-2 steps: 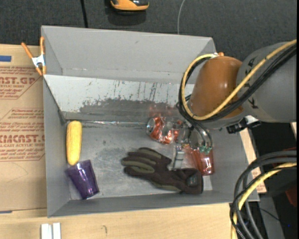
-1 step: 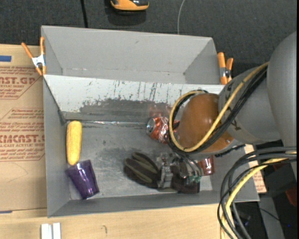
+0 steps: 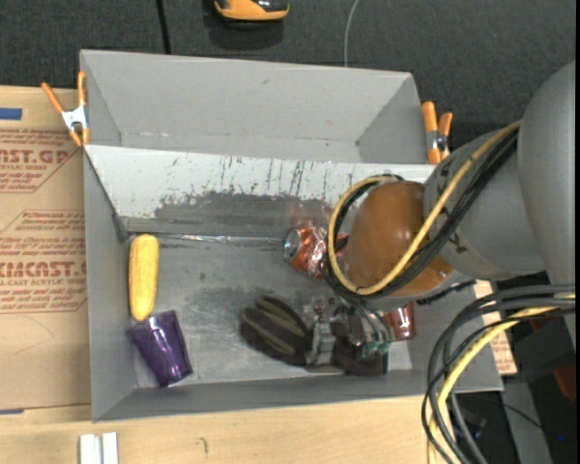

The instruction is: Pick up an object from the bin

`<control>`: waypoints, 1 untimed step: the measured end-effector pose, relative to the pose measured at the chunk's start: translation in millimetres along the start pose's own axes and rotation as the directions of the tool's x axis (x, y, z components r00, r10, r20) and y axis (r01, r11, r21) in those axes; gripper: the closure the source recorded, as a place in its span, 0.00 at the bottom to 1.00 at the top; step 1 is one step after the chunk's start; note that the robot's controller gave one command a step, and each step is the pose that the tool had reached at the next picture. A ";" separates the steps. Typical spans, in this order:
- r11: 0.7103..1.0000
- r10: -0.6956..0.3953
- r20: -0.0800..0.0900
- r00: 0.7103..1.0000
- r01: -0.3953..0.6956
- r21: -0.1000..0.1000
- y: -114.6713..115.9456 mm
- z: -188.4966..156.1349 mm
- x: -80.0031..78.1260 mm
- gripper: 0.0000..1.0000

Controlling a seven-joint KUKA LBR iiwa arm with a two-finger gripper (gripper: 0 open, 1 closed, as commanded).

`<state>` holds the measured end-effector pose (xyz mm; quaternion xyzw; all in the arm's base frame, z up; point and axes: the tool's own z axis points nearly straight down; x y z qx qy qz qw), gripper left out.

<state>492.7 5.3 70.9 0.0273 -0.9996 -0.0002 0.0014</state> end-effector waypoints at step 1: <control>0.999 -0.036 0.007 0.999 0.036 0.001 -27.1 -158.1 -19.0 1.00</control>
Offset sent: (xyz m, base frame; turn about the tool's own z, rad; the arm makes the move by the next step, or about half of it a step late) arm 0.0000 0.0000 0.0000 0.0000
